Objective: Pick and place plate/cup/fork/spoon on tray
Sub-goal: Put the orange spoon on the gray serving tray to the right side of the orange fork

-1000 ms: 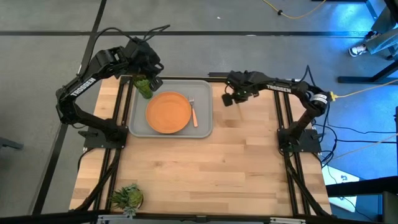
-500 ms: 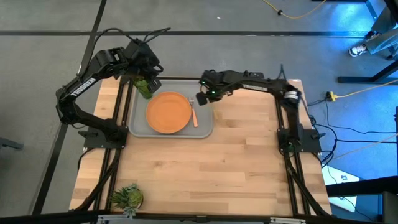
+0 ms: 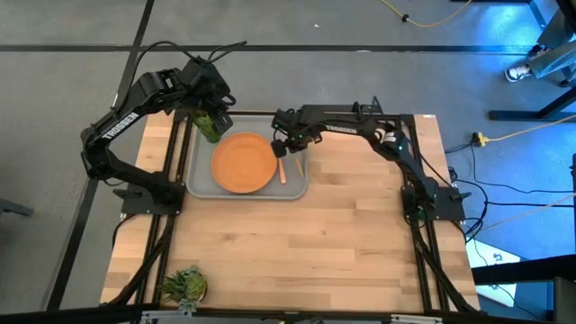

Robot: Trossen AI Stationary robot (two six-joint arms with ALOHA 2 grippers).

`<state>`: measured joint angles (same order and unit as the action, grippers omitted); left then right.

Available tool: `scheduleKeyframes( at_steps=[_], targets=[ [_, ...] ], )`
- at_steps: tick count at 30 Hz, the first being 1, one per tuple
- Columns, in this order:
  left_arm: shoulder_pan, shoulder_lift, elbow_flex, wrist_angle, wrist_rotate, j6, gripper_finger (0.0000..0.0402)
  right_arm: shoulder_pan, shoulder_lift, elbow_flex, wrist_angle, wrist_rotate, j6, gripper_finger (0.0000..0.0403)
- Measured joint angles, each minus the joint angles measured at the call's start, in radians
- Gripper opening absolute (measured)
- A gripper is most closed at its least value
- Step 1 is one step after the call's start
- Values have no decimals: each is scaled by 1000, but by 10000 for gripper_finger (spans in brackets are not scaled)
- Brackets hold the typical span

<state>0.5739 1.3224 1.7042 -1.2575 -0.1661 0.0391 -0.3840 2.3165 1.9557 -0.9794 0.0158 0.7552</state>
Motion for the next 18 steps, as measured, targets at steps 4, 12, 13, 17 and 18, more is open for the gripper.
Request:
scheduleKeyframes(
  at_steps=[4, 12, 13, 17, 18],
  targets=[
    [0, 0, 0, 0, 3, 27, 53, 0, 11, 2, -13, 2, 1, 0],
    [0, 0, 0, -7, 3, 36, 53, -3, 12, 2, -20, 8, 0, 18],
    [0, 0, 0, -10, 3, 36, 53, -3, 12, 1, -19, 10, 0, 20],
    [0, 0, 0, -18, 3, 34, 53, -5, 12, 1, -10, 33, -1, 25],
    [0, 0, 0, -18, 3, 34, 53, -5, 12, 1, -11, 37, -1, 25]
  ],
)
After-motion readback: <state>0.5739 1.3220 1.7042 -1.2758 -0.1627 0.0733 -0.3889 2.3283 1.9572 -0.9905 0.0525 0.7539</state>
